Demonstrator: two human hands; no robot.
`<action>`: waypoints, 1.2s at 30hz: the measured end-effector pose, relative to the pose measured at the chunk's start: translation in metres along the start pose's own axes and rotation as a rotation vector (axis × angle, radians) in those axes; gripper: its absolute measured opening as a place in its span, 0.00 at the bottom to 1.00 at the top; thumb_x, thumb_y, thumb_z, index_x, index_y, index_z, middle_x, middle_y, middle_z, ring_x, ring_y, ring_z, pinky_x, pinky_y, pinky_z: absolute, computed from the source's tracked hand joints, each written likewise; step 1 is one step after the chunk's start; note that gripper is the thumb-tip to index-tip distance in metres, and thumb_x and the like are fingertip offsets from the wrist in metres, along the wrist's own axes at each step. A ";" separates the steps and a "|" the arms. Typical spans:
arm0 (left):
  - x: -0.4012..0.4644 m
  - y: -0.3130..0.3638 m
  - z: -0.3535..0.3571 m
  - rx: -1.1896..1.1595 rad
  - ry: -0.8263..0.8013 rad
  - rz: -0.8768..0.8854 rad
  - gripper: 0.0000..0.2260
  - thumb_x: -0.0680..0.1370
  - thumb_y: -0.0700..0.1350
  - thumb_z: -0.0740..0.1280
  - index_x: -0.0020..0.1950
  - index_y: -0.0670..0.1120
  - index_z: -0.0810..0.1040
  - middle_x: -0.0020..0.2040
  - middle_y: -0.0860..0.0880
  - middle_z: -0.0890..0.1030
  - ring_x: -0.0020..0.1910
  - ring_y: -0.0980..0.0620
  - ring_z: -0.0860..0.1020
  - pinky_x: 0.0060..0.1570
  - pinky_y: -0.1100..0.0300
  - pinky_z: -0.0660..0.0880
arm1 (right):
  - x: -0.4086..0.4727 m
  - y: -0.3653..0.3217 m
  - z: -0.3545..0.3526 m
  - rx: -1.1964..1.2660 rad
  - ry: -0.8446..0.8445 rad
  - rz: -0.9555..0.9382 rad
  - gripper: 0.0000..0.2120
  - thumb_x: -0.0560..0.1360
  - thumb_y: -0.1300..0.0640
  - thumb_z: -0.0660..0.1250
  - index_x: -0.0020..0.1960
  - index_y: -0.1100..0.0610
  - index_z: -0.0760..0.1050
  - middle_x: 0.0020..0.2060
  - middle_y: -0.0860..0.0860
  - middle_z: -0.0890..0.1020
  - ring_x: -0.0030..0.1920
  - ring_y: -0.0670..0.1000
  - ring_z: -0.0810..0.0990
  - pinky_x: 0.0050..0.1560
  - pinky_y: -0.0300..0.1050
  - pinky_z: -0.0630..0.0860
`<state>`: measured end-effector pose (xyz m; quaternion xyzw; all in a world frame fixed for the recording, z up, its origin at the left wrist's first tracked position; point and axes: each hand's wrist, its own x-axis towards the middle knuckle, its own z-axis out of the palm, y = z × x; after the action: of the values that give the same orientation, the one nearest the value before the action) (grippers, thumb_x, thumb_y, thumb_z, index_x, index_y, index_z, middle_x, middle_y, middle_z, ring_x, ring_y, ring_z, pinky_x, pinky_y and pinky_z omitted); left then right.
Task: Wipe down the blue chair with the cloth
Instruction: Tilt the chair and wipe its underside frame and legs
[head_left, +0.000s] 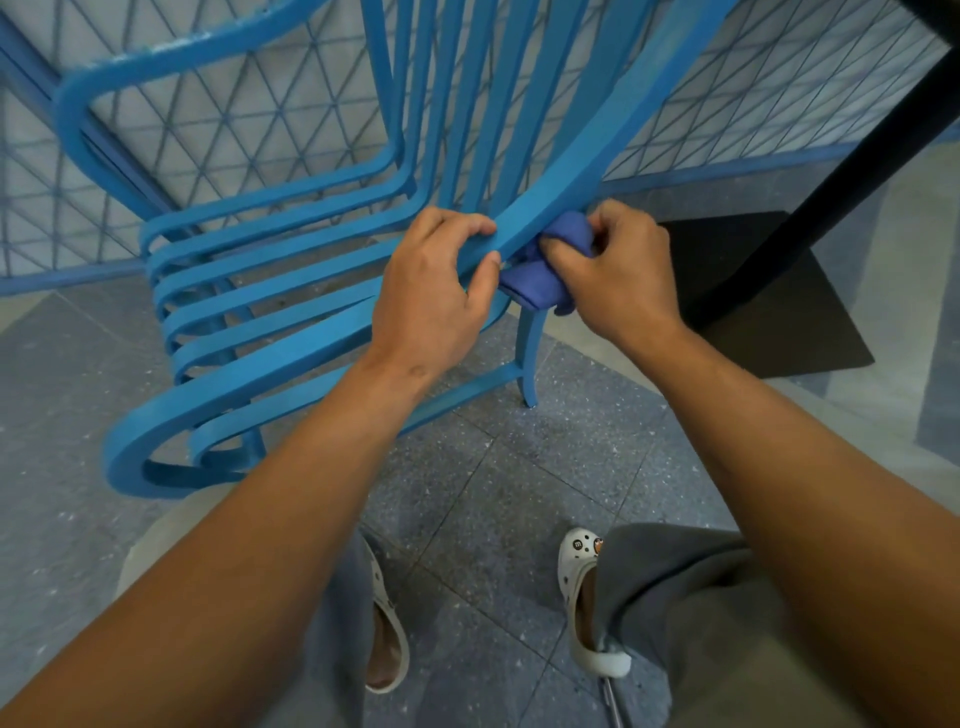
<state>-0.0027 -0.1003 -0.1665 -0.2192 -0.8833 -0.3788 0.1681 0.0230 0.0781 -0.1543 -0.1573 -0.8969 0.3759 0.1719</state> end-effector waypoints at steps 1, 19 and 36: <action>0.000 0.000 0.000 -0.002 0.003 -0.001 0.11 0.78 0.45 0.69 0.60 0.45 0.81 0.55 0.49 0.79 0.54 0.55 0.77 0.57 0.60 0.75 | -0.002 0.002 0.003 -0.002 -0.027 -0.006 0.14 0.71 0.44 0.72 0.39 0.54 0.74 0.32 0.47 0.78 0.35 0.51 0.79 0.37 0.59 0.78; 0.000 0.003 0.002 -0.028 0.021 -0.020 0.10 0.78 0.44 0.69 0.58 0.44 0.81 0.53 0.50 0.78 0.51 0.56 0.76 0.56 0.63 0.75 | 0.004 0.010 -0.014 -0.172 -0.080 -0.158 0.11 0.78 0.46 0.65 0.49 0.52 0.82 0.40 0.49 0.84 0.42 0.52 0.81 0.42 0.55 0.78; -0.002 0.003 0.004 0.059 0.000 -0.021 0.14 0.81 0.50 0.66 0.64 0.45 0.78 0.57 0.49 0.79 0.55 0.52 0.78 0.55 0.55 0.76 | 0.001 -0.002 -0.018 0.166 -0.161 -0.052 0.18 0.73 0.54 0.69 0.62 0.48 0.79 0.50 0.42 0.85 0.48 0.43 0.84 0.53 0.53 0.82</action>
<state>0.0003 -0.0963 -0.1683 -0.2046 -0.8963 -0.3545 0.1705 0.0299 0.0882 -0.1404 -0.0887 -0.8773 0.4559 0.1213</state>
